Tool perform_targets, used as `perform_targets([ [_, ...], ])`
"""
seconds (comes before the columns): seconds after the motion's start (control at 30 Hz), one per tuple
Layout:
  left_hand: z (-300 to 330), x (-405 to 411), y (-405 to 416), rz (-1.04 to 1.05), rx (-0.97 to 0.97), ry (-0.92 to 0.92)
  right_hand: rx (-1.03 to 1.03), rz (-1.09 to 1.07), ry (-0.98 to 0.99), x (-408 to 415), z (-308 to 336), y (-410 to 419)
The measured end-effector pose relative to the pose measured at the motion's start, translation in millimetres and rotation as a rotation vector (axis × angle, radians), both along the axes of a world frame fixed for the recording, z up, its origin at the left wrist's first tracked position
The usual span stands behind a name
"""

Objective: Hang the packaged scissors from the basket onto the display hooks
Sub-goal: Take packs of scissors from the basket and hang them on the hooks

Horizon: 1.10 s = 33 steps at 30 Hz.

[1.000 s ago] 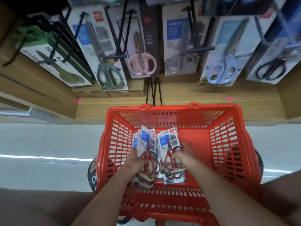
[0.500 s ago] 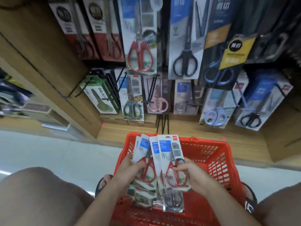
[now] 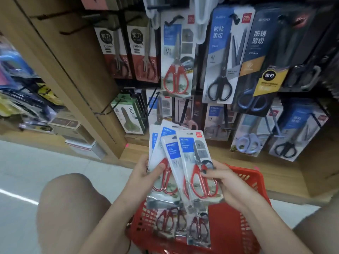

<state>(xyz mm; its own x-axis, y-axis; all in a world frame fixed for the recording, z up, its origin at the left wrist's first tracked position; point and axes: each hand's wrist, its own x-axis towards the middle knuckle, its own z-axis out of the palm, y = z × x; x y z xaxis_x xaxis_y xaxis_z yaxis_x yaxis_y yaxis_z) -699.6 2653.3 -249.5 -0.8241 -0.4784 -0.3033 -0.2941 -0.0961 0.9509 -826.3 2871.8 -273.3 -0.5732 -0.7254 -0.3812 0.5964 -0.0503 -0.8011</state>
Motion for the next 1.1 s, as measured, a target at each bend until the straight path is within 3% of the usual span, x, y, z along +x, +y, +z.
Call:
perform_targets([
  [0.17,29,0,-7,-0.015,0.118,0.057,-0.001,-0.072,0.150,8,39,-29],
  [0.53,58,19,-32,0.110,0.112,0.120,0.062,0.019,0.406,22,75,-73],
  [0.67,70,17,-50,0.139,0.006,0.157,0.058,-0.055,0.542,12,88,-84],
  [0.9,87,-22,-80,0.178,-0.061,0.234,-0.138,-0.211,0.608,-13,123,-81],
  [1.1,96,-71,-97,0.153,-0.187,0.315,-0.166,-0.303,0.621,-31,151,-96],
])
